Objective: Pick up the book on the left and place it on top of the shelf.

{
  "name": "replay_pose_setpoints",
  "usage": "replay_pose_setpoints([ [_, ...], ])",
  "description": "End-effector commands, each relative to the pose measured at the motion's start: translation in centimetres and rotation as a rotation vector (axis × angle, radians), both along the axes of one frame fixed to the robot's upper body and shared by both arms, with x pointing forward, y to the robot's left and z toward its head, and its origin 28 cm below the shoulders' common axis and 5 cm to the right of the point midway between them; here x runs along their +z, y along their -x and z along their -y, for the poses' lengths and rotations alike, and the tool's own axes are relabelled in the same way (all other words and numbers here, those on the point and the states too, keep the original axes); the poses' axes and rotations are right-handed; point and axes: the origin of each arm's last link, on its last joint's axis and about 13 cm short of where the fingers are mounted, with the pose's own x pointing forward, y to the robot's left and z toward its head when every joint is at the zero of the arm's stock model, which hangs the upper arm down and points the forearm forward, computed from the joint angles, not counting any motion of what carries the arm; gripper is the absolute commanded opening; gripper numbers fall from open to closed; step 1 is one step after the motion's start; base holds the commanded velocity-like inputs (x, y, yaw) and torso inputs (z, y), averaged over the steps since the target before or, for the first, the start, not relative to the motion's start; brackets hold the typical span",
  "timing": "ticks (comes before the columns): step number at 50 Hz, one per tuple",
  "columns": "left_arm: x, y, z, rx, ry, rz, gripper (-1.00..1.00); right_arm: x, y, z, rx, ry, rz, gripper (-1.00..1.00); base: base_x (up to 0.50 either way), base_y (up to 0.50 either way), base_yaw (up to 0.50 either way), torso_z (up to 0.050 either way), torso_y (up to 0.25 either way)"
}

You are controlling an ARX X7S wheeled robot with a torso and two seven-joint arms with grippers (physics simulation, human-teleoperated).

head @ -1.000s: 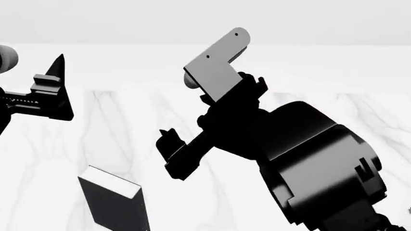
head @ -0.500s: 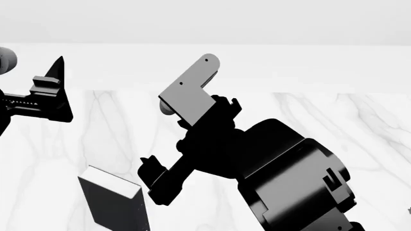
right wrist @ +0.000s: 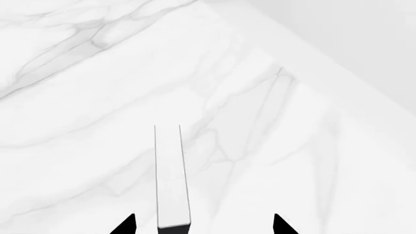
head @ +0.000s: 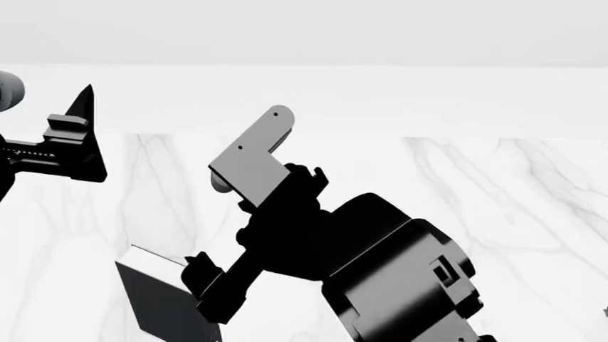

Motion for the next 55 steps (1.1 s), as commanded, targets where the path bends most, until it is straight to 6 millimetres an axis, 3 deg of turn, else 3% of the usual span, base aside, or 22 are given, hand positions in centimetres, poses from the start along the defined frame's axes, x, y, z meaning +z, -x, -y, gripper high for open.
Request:
replay_pose_setpoints([
  [1,-0.1,-0.1,-0.1,0.003,0.001,-0.001,1.00,-1.1,-0.3,-0.8,0.015,0.002,-0.025,1.00,0.00,0.00,0.00,0.000,0.000],
  [55,-0.3,0.1,-0.1,-0.007,0.003,-0.003,1.00,-7.8,-2.3,-2.8,0.029,0.030,-0.154,1.00,0.00,0.00,0.00,0.000,0.000],
])
